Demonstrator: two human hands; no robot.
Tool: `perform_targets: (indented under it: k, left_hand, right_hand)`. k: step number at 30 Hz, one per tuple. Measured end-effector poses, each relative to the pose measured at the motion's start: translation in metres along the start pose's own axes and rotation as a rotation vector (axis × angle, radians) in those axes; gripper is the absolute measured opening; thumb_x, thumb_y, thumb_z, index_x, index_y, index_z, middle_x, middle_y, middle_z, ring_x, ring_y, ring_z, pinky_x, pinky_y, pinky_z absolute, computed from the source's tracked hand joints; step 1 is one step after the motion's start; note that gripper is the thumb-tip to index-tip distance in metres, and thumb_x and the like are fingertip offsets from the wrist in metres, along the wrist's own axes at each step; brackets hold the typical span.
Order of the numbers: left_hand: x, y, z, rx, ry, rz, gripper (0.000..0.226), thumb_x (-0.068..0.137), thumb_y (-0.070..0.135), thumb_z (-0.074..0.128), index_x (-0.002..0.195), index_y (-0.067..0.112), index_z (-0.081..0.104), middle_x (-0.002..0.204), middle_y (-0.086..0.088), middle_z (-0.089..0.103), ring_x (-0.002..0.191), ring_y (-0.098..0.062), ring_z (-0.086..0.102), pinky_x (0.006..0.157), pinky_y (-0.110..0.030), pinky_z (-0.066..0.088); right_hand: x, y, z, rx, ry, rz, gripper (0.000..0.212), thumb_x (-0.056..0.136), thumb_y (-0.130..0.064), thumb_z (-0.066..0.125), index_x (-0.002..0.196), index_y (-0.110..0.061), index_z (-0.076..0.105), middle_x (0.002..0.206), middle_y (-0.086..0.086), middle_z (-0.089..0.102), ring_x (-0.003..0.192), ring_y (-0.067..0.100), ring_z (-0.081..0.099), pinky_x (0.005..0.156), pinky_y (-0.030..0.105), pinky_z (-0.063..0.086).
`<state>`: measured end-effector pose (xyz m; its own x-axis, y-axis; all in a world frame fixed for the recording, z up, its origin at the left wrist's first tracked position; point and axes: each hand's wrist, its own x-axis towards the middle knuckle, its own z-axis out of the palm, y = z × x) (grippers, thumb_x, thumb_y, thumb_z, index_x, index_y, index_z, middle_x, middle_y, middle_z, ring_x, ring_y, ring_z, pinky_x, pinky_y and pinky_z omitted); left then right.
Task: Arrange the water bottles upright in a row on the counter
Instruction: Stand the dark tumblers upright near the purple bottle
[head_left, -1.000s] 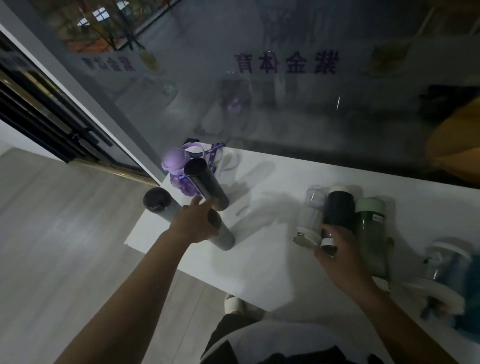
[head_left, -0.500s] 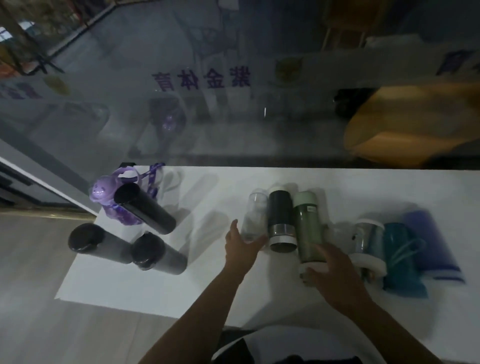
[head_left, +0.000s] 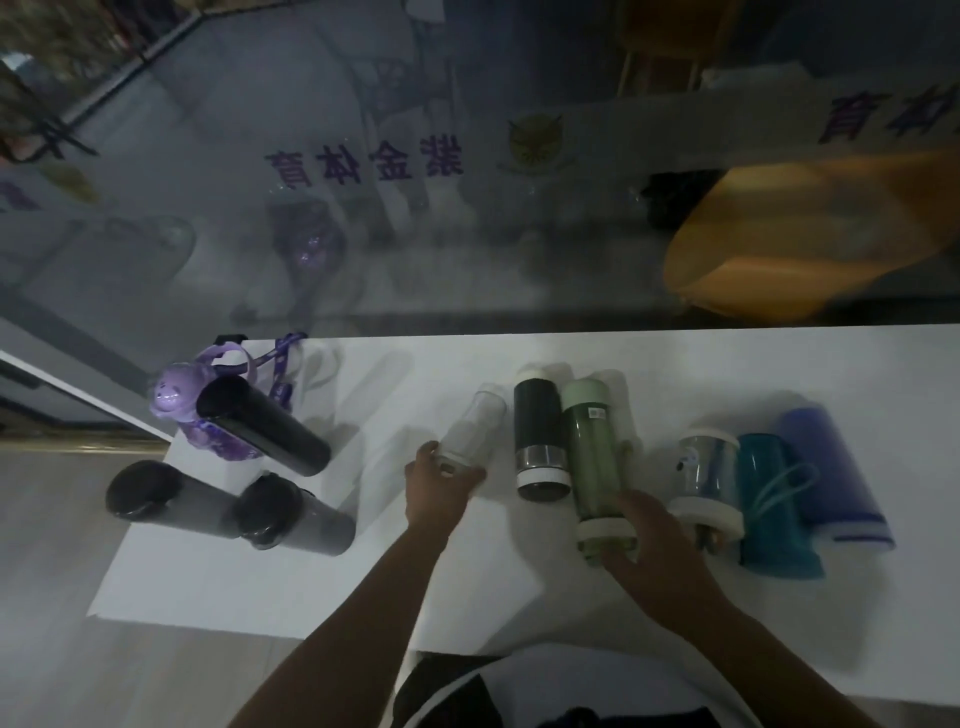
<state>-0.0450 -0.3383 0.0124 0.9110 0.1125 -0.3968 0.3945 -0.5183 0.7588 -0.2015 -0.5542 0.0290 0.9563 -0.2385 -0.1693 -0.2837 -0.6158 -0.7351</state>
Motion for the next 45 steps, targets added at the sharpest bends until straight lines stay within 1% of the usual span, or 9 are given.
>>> perform_targets:
  k: [4, 8, 11, 15, 20, 23, 27, 34, 45]
  left_hand:
    - [0.009, 0.020, -0.047, 0.183, 0.011, 0.135, 0.079, 0.065, 0.020, 0.085, 0.133, 0.022, 0.045, 0.120, -0.007, 0.050, 0.094, -0.025, 0.058, 0.067, -0.028, 0.051]
    - [0.027, 0.046, -0.086, 0.612, -0.085, 0.241, 0.064, 0.071, 0.031, 0.082, 0.127, 0.018, 0.055, 0.131, 0.000, 0.049, 0.110, -0.030, 0.054, 0.095, -0.037, 0.046]
    - [0.038, 0.052, -0.106, 0.882, -0.186, 0.209, 0.062, 0.068, 0.047, 0.078, 0.120, 0.019, 0.060, 0.140, 0.012, 0.045, 0.116, -0.023, 0.048, 0.099, -0.033, 0.041]
    - [0.040, 0.051, -0.114, 1.108, -0.263, 0.279, 0.054, 0.074, 0.047, 0.074, 0.116, 0.014, 0.067, 0.146, 0.009, 0.036, 0.121, -0.026, 0.043, 0.103, -0.040, 0.040]
    - [0.042, 0.040, -0.121, 0.988, -0.243, 0.195, 0.085, 0.059, 0.040, 0.087, 0.132, 0.027, 0.046, 0.138, 0.001, 0.049, 0.115, -0.026, 0.049, 0.100, -0.036, 0.044]
    - [0.038, 0.045, -0.124, 0.979, -0.277, 0.185, 0.083, 0.068, 0.029, 0.086, 0.138, 0.016, 0.044, 0.139, -0.002, 0.045, 0.123, -0.028, 0.043, 0.103, -0.038, 0.042]
    - [0.029, 0.059, -0.122, 1.030, -0.211, 0.176, 0.090, 0.069, 0.045, 0.081, 0.144, 0.030, 0.032, 0.144, -0.009, 0.038, 0.130, -0.035, 0.038, 0.108, -0.051, 0.037]
    - [-0.040, 0.022, -0.064, 0.541, 0.007, 0.649, 0.059, 0.086, 0.032, 0.064, 0.140, 0.034, 0.039, 0.155, 0.000, 0.029, 0.143, -0.023, 0.026, 0.116, -0.046, 0.026]
    - [-0.051, -0.115, -0.049, 0.877, -0.302, 0.250, 0.085, 0.089, 0.061, 0.048, 0.151, 0.040, -0.006, 0.163, -0.001, -0.014, 0.150, -0.029, -0.009, 0.121, -0.052, 0.007]
  right_hand:
    - [0.015, -0.012, 0.008, 0.066, 0.006, -0.045, 0.057, 0.083, -0.026, 0.070, 0.135, -0.020, 0.048, 0.128, -0.004, 0.048, 0.113, 0.013, 0.047, 0.091, 0.029, 0.039]
    - [0.026, -0.018, 0.016, 0.047, 0.004, -0.124, 0.056, 0.081, -0.022, 0.073, 0.134, -0.016, 0.052, 0.127, 0.003, 0.054, 0.108, 0.017, 0.051, 0.095, 0.036, 0.042]
    - [0.029, -0.021, 0.018, 0.028, 0.007, -0.124, 0.056, 0.080, -0.020, 0.074, 0.132, -0.016, 0.053, 0.126, 0.006, 0.055, 0.102, 0.021, 0.053, 0.097, 0.043, 0.043]
    - [0.026, -0.019, 0.020, 0.042, -0.013, -0.101, 0.056, 0.083, -0.023, 0.072, 0.135, -0.019, 0.049, 0.125, 0.004, 0.053, 0.096, 0.016, 0.051, 0.087, 0.031, 0.041]
    - [0.020, -0.015, 0.022, 0.040, -0.028, -0.056, 0.057, 0.084, -0.024, 0.070, 0.136, -0.019, 0.049, 0.132, 0.004, 0.050, 0.099, 0.012, 0.047, 0.084, 0.026, 0.037]
    - [0.018, -0.015, 0.022, 0.037, -0.032, -0.045, 0.056, 0.085, -0.023, 0.070, 0.136, -0.018, 0.048, 0.129, 0.004, 0.051, 0.100, 0.011, 0.047, 0.084, 0.025, 0.036]
    - [0.020, -0.013, 0.024, -0.002, -0.032, -0.040, 0.056, 0.084, -0.026, 0.070, 0.135, -0.018, 0.049, 0.127, 0.002, 0.052, 0.097, 0.012, 0.047, 0.082, 0.024, 0.036]
    - [0.029, -0.027, 0.037, -0.075, 0.109, -0.006, 0.060, 0.079, -0.031, 0.073, 0.132, -0.016, 0.051, 0.129, 0.007, 0.055, 0.117, 0.028, 0.052, 0.098, 0.043, 0.044]
    - [0.088, -0.073, 0.094, -0.308, 0.134, 0.378, 0.078, 0.077, -0.053, 0.064, 0.137, -0.011, 0.038, 0.124, 0.015, 0.056, 0.108, 0.037, 0.055, 0.088, 0.047, 0.049]
